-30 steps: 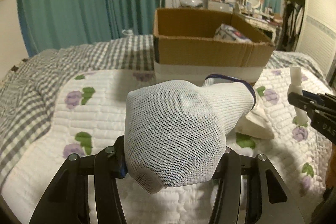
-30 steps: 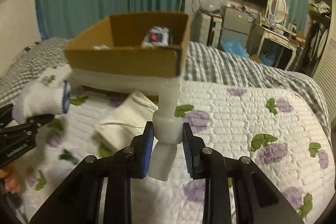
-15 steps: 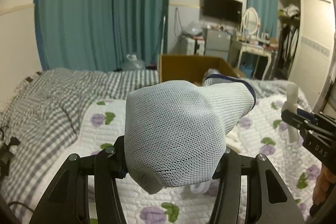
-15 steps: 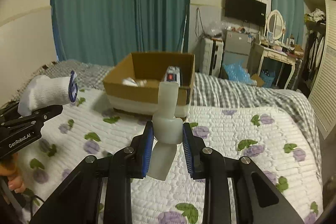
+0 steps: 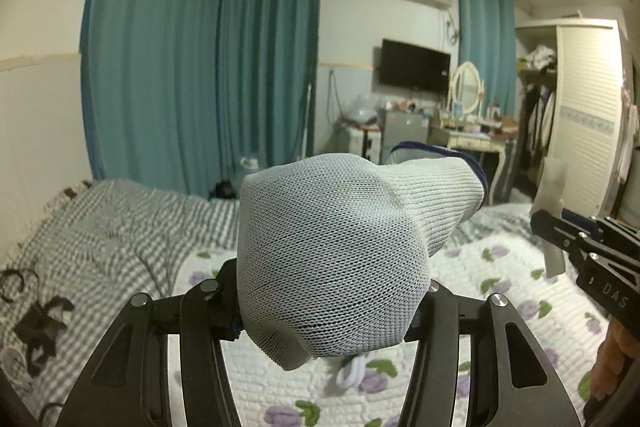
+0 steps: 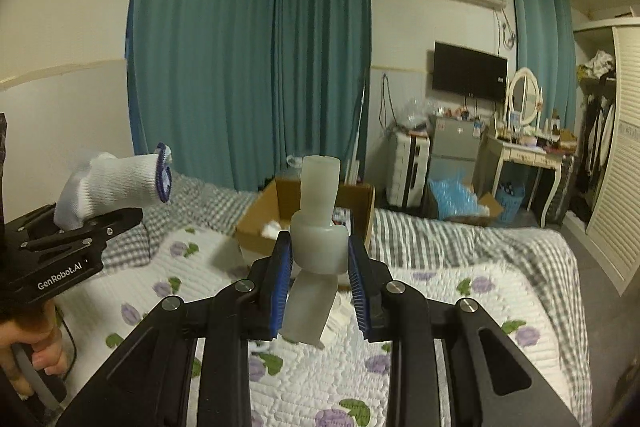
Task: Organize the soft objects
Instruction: 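Lift the sock and plastic piece with both grippers toward the cardboard box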
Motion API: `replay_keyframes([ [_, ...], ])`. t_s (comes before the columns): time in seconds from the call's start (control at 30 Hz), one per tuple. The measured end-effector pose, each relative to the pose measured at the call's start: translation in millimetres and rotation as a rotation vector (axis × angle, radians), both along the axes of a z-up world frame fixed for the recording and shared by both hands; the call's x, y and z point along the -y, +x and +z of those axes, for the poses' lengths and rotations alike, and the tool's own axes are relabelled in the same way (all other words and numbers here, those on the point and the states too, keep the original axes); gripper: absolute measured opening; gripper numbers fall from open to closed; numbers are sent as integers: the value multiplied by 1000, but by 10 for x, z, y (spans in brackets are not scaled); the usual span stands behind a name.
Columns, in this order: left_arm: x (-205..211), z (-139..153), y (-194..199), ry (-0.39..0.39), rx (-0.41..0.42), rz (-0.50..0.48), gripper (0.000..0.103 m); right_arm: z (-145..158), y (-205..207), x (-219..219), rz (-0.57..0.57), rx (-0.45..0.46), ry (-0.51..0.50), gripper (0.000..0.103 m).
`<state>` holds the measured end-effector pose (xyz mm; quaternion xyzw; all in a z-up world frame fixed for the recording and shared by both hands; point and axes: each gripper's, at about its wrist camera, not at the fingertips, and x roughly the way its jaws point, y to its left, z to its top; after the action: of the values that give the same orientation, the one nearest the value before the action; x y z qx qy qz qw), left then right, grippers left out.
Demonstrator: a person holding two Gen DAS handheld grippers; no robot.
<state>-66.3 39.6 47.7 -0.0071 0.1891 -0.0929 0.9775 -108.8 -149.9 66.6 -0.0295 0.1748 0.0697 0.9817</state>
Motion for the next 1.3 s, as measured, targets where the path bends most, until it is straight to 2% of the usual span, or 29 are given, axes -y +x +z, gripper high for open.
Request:
replay_keyframes([
  [0.23,-16,296,-47,-30,44,3,52,310,-74,-32,17,72,-10,27],
  [0.43,-59,438,-12,-37,79,-2,52,548,-37,-74,35,126,-13,27],
  [0.7,-10,567,220,-49,97,-17,52,786,160,-121,49,182,-34,28],
  [0.93,52,584,552,-52,84,-18,53,791,477,-70,47,186,-36,28],
  [1.3,161,457,1085,-30,60,-3,53,659,1256,55,50,146,-11,29],
])
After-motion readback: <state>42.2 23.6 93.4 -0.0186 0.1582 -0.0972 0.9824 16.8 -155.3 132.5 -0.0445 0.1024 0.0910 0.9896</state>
